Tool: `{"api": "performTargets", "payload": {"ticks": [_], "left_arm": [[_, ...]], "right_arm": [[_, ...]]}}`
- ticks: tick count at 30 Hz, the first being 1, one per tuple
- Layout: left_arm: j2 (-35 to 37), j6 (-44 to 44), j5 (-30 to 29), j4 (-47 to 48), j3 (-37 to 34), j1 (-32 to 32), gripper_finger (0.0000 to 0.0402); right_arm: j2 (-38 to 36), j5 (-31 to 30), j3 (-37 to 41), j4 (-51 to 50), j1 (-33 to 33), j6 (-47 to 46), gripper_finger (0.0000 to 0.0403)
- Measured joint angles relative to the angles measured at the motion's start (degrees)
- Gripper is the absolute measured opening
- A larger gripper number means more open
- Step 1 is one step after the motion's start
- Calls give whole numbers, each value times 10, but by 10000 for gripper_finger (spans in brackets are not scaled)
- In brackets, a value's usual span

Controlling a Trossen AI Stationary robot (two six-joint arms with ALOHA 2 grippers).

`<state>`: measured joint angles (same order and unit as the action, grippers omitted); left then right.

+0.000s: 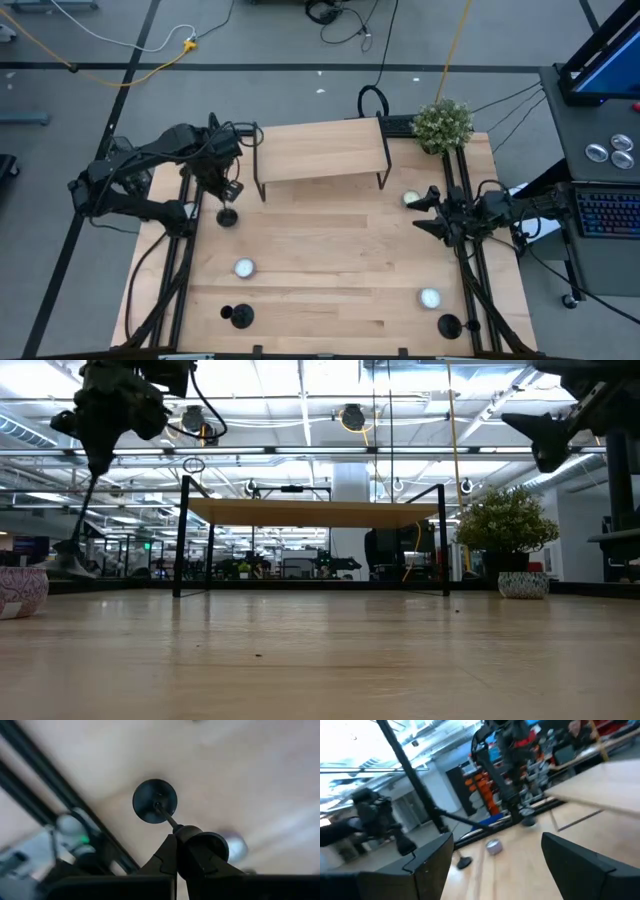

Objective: Pick & Place candle stick holders
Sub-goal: Put the top black candle holder on the shelf

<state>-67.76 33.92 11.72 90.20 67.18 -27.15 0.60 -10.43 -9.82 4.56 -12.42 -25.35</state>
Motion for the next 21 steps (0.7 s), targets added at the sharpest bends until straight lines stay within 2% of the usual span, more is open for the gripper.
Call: {"api": "performTargets", "payload": {"ticks": [3, 8, 13, 21], "left_arm": [[0, 6, 50, -2, 0, 23, 8], [0, 28, 91, -15, 11, 65, 8], [0, 56, 92, -41, 72, 91, 8], [-23, 104, 74, -141, 184, 129, 8]], "right_arm": [[0, -3, 0, 20, 0, 28, 293], [0, -3, 0, 42, 0, 43, 293], [0, -3, 0, 43, 0, 63, 293], [0, -3, 0, 51, 0, 69, 293]]}}
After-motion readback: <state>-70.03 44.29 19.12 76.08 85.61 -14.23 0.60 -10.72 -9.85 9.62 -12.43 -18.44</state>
